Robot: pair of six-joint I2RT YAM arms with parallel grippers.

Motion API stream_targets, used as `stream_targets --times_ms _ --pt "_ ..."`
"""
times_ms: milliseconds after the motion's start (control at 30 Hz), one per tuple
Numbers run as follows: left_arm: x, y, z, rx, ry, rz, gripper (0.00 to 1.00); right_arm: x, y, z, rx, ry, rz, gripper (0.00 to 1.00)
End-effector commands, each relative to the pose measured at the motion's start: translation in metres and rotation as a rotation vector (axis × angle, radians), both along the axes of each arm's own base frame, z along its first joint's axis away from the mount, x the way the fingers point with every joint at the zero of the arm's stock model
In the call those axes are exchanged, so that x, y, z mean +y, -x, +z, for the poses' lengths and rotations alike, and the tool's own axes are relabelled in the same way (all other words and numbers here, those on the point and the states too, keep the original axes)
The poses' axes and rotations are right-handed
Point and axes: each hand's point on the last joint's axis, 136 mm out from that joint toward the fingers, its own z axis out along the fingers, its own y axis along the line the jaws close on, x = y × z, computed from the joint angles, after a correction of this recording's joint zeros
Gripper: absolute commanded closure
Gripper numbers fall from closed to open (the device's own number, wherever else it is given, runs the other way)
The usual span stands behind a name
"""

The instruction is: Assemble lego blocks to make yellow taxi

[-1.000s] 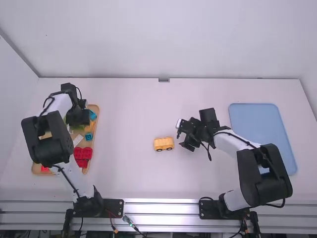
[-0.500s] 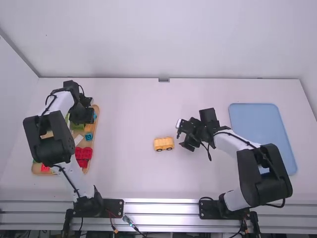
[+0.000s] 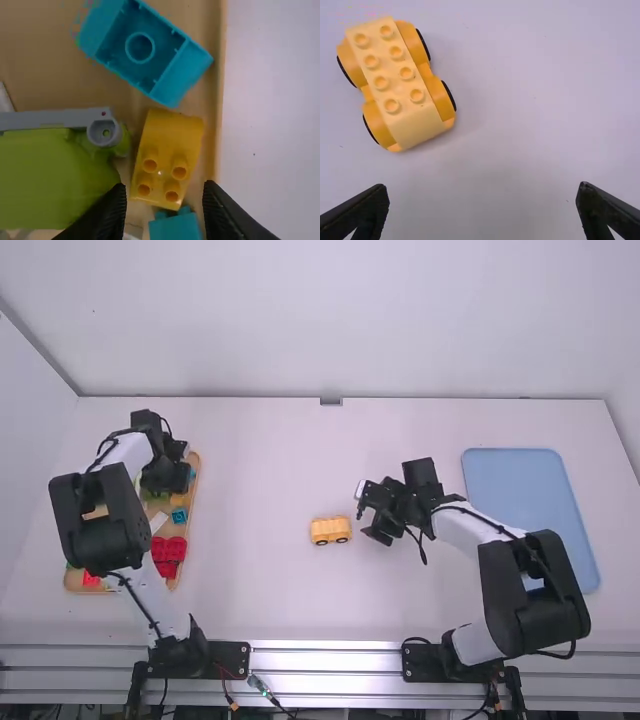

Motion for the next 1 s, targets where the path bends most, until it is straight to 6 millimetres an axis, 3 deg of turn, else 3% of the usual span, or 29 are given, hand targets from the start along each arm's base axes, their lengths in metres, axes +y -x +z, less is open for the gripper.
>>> stream_targets --times_ms 0,667,767,833,967 --pt "0.005 0.011 -0.008 0.028 -0.011 -0.014 0.58 0.004 -0.006 0.012 -0.023 -0.021 0.005 0.01" --pt "0.010 0.017 -0.028 0.024 -0.070 -0.100 0.57 0.004 -0.005 0.012 -0.019 -0.023 0.007 0.01" --pt "0.010 0.015 -0.030 0.012 -0.071 -0.098 0.61 0.004 -0.005 0.012 -0.019 -0.023 0.007 0.01" --pt "0.009 0.015 -0.030 0.010 -0.067 -0.085 0.69 0.005 -0.005 0.012 -0.019 -0.023 0.007 0.01" --pt "0.009 0.016 -0.033 0.006 -0.065 -0.085 0.73 0.005 -0.005 0.012 -0.019 -0.023 0.008 0.01"
